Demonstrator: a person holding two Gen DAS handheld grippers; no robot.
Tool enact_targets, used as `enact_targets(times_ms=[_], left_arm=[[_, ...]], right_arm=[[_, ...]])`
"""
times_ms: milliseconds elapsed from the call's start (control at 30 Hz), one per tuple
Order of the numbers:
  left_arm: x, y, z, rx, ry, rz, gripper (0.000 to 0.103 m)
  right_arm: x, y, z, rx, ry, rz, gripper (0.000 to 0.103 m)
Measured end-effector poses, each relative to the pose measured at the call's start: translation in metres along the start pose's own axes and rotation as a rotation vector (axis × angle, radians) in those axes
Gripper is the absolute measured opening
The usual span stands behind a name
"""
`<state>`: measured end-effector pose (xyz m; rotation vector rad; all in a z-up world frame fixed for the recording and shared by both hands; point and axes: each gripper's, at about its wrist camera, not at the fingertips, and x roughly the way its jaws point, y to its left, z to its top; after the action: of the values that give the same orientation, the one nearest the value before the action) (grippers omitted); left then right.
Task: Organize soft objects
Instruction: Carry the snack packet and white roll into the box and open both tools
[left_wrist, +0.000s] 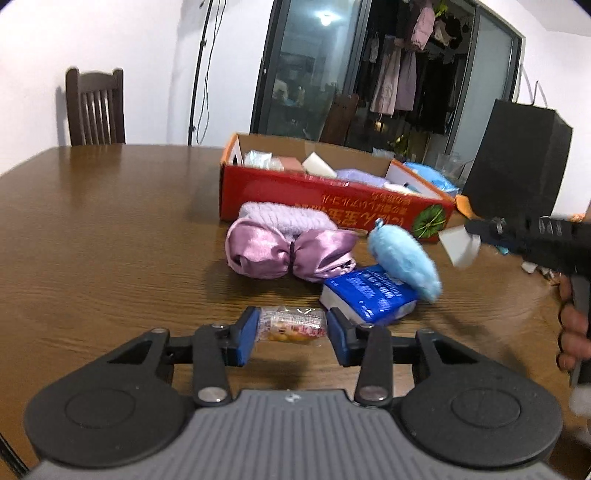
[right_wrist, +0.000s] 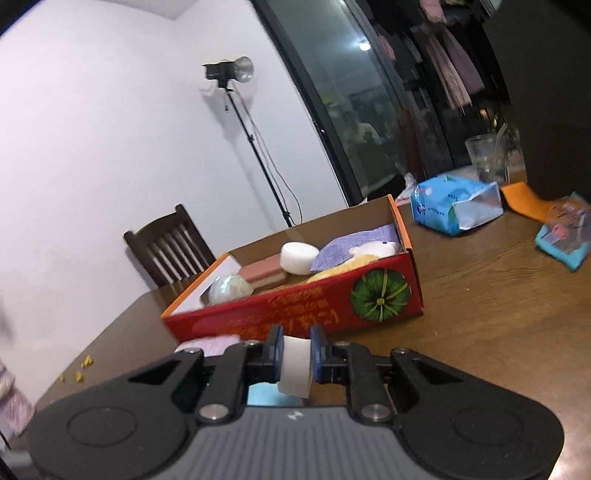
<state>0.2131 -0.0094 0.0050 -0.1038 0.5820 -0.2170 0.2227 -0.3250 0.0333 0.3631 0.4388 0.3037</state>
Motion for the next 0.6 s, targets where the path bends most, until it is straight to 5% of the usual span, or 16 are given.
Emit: enact_targets(times_ms=[400, 600], left_arm=[[-0.044, -0.024, 0.018, 0.044, -0.111, -0.042, 0.042], [-0.013, -0.022, 0.085, 0.092, -0.161, -0.105, 0.042]], right_arm=[[-0.075, 0.015, -0.021, -0.041, -0.009, 0.010, 0.014], [-0.049, 0.017, 0.025, -0.098, -0.043, 0.037, 0.014]])
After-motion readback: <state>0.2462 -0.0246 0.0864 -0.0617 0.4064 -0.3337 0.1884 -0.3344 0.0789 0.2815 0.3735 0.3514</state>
